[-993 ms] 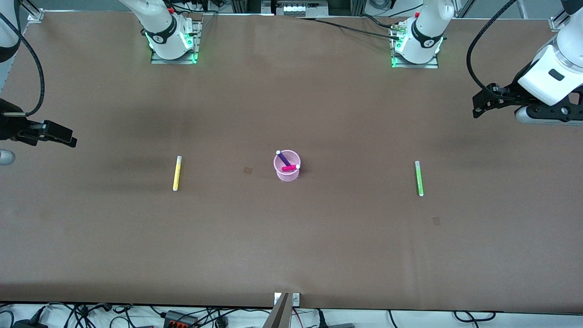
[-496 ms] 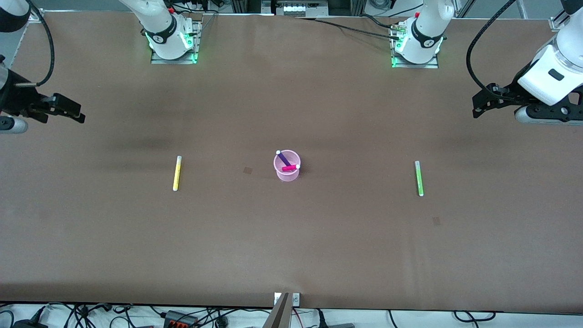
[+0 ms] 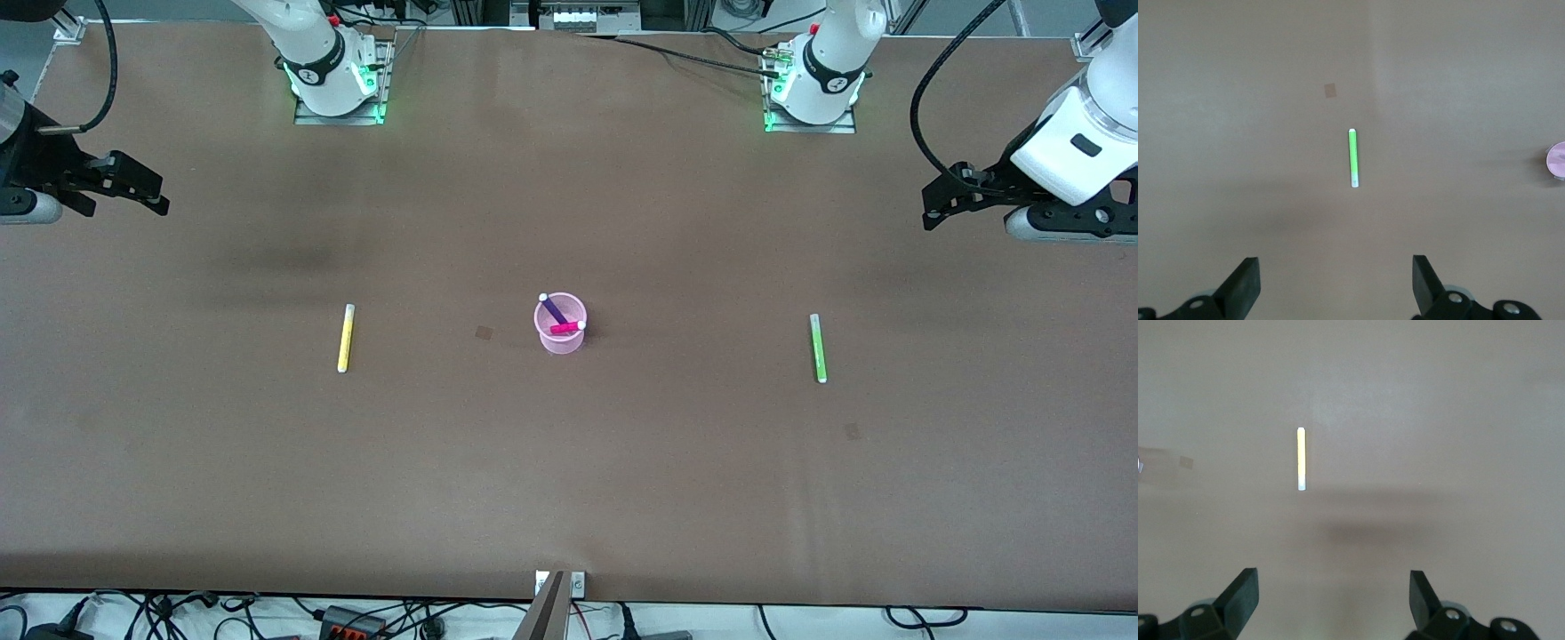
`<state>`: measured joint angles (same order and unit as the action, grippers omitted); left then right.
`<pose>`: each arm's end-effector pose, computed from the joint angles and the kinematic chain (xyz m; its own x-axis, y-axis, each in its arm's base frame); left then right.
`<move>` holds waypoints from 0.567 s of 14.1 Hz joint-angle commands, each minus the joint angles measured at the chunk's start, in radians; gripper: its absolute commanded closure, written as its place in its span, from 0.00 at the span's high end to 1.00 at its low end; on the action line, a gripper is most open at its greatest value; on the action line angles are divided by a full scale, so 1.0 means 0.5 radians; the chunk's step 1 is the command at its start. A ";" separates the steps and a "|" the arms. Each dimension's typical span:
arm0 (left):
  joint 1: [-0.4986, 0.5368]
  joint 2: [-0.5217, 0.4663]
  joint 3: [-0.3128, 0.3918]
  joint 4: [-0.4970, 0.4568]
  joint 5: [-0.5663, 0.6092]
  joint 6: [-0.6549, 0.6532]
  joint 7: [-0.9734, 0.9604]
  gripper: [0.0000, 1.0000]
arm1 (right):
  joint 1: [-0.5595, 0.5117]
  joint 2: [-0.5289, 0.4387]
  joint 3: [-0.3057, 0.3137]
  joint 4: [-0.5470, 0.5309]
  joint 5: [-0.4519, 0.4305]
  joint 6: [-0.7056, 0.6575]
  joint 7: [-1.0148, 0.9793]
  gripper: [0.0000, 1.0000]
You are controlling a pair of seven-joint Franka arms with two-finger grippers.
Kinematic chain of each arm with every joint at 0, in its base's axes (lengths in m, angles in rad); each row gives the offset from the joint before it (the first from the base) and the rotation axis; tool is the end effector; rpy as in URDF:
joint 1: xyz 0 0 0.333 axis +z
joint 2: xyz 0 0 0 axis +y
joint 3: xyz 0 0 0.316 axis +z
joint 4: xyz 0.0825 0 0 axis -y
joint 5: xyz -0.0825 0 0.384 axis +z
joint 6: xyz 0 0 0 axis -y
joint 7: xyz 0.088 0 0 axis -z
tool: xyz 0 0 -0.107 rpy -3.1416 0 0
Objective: Organize pens into pink holder with both arms
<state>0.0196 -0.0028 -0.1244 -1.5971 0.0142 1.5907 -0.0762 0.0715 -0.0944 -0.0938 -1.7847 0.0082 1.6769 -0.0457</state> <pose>0.5522 -0.0567 0.6154 0.9996 -0.0289 -0.0025 -0.0289 -0.9995 -0.0148 0.5299 -0.0130 0.5831 0.9996 0.0231 -0.0130 0.0228 -0.9996 -0.0176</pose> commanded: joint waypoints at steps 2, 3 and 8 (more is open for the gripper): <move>-0.002 0.012 0.003 0.046 -0.041 -0.009 -0.007 1.00 | -0.011 -0.032 0.016 -0.045 -0.029 0.024 -0.004 1.00; -0.005 0.012 0.003 0.046 -0.038 -0.012 -0.016 1.00 | -0.008 -0.029 0.016 -0.042 -0.029 0.024 -0.001 1.00; -0.024 0.024 0.000 0.049 -0.035 -0.012 -0.016 1.00 | -0.011 -0.026 0.016 -0.042 -0.029 0.033 0.002 1.00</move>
<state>0.0155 -0.0027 -0.1251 -1.5966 0.0142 1.5907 -0.0762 0.0714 -0.0940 -0.0932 -1.7905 0.0073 1.6785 -0.0457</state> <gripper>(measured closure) 0.000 0.000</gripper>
